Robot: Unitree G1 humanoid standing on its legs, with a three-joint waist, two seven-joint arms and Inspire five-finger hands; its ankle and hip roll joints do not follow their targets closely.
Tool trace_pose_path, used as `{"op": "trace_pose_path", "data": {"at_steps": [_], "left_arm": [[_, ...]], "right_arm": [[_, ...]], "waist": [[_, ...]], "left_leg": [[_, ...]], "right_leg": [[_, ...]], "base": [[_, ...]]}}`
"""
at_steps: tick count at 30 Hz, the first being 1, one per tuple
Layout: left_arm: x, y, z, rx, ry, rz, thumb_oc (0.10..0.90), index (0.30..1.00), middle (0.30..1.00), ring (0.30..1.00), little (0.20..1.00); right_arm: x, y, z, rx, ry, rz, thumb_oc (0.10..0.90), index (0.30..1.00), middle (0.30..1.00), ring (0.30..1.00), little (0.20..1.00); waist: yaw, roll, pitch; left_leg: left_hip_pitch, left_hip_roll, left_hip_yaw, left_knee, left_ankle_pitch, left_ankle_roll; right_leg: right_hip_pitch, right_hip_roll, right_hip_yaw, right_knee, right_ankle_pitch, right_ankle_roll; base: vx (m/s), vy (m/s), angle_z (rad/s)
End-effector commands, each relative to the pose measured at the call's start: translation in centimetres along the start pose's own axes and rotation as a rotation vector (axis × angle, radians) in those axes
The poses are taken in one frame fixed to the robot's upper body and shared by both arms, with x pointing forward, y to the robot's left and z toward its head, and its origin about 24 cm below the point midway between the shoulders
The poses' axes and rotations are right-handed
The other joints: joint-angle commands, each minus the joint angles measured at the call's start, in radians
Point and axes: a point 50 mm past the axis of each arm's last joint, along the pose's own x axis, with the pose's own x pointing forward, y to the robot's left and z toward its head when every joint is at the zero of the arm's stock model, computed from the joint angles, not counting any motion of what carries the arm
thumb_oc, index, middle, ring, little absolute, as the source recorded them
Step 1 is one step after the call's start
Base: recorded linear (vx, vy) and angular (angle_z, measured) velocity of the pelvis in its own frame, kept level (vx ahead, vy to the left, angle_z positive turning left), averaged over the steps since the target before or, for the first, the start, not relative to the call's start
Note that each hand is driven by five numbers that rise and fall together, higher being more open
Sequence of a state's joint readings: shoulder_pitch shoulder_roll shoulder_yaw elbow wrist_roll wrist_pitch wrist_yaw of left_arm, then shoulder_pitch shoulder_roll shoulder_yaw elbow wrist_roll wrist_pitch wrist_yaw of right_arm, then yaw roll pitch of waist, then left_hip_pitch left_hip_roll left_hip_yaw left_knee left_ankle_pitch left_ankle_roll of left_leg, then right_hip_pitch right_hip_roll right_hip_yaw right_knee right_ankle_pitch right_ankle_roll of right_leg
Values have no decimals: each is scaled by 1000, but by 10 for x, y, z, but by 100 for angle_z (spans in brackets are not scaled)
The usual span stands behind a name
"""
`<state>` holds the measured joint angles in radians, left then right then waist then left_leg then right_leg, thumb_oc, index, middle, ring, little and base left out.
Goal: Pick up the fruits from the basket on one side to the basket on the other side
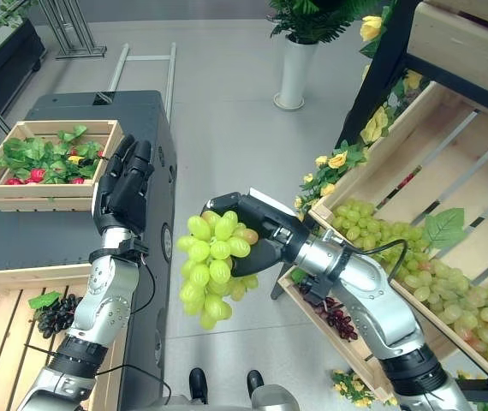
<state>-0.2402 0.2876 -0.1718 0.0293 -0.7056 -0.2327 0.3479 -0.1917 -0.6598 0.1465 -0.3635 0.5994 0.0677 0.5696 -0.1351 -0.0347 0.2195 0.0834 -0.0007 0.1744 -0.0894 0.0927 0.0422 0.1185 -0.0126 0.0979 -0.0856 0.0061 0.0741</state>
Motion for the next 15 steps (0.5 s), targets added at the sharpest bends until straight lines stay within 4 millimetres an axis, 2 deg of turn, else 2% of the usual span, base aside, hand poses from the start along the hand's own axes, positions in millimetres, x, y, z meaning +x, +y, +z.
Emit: {"op": "trace_pose_path", "data": {"at_steps": [1, 10, 15], "left_arm": [[17, -13, 15, 87, -125, -74, 800, 900, 900, 900, 900], [18, -8, 9, 109, -107, -61, 800, 900, 900, 900, 900], [18, -4, 8, 107, -94, -44, 800, 900, 900, 900, 900]], "right_arm": [[-4, -10, 62, -182, -332, -3, 400, 300, 300, 300, 300], [-19, -23, 97, -319, -431, -55, 400, 300, 300, 300, 300], [-29, -31, 118, -397, -500, -150, 400, 300, 300, 300, 300]], "waist": [[-9, -13, -139], [-43, -17, -138], [-64, -17, -140]], "left_leg": [[59, -22, -36, 2, -182, -11], [73, -15, -11, 4, -194, -12], [84, -12, 13, 7, -205, -10]], "right_leg": [[-51, 20, -38, 28, -2, 28], [-53, 30, -1, 31, 1, 31], [-55, 36, 21, 36, 0, 34]], "base": [[23, 18, -13], [28, 18, -14], [40, 26, -17]]}}
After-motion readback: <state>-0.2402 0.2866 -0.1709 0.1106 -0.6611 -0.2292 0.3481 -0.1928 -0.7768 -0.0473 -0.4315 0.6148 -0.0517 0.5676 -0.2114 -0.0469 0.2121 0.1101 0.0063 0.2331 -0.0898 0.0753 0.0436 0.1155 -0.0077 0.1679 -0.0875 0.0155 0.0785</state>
